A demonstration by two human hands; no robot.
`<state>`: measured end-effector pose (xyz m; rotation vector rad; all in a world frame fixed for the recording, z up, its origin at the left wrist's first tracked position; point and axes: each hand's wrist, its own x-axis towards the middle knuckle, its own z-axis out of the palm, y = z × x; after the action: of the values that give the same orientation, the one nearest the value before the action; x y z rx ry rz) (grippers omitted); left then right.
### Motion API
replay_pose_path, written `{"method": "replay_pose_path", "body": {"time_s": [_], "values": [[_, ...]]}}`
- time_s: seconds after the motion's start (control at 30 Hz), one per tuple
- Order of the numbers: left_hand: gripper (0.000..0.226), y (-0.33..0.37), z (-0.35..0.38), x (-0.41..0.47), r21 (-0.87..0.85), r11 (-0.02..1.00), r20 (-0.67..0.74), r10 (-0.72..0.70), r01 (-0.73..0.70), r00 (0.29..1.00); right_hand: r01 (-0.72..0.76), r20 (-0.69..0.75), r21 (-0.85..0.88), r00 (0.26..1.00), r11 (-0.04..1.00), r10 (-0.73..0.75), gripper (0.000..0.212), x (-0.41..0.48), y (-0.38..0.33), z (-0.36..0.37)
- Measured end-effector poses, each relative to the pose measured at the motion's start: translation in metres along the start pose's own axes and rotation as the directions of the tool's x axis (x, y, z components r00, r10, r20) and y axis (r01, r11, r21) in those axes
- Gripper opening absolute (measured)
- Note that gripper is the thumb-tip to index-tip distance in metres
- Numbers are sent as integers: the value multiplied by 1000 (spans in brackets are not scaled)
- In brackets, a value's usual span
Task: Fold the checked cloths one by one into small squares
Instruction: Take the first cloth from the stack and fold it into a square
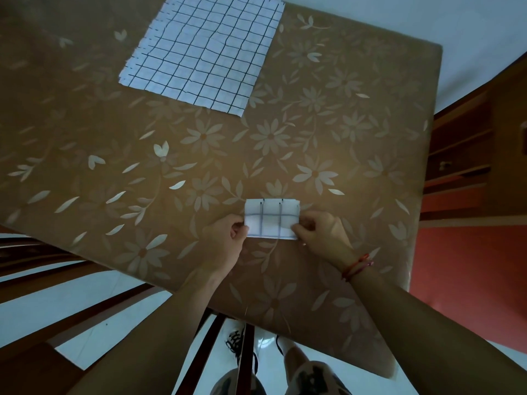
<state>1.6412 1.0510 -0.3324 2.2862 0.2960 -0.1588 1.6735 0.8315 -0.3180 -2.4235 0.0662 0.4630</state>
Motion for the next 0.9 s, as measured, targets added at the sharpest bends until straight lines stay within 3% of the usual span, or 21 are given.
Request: {"method": "replay_pose_path", "body": {"time_s": [0.03,0.1,0.17,0.27,0.33,0.43,0.5,0.63,0.9], "values": [[9,-1,0,2,19,1000,3,-1,1,1000,-18,-2,17,1000,1000,18,10,2,-1,0],[12,-5,0,7,66,997,4,34,-35,999,-49,-5,41,999,998,49,21,4,-4,1],[14,-9,-2,11,162,971,-36,185,-177,982,-63,-12,46,998,997,64,33,6,-6,1],[30,-8,-3,12,359,825,2,466,-436,885,-64,-16,47,998,997,65,39,5,-8,0],[42,-5,-3,13,452,734,94,525,-507,846,-46,-76,24,996,999,47,38,4,-10,1],[52,-7,1,19,535,657,218,500,-531,838,93,-254,-156,958,983,-130,30,5,-13,10],[55,-9,3,23,552,630,286,473,-547,833,234,-278,-283,908,930,-313,31,5,-18,20],[58,-16,5,28,554,606,372,434,-572,820,354,-85,-446,897,822,-433,54,7,-33,43],[61,-32,8,29,571,582,443,375,-579,814,433,96,-519,886,737,-453,59,14,-31,72]]}}
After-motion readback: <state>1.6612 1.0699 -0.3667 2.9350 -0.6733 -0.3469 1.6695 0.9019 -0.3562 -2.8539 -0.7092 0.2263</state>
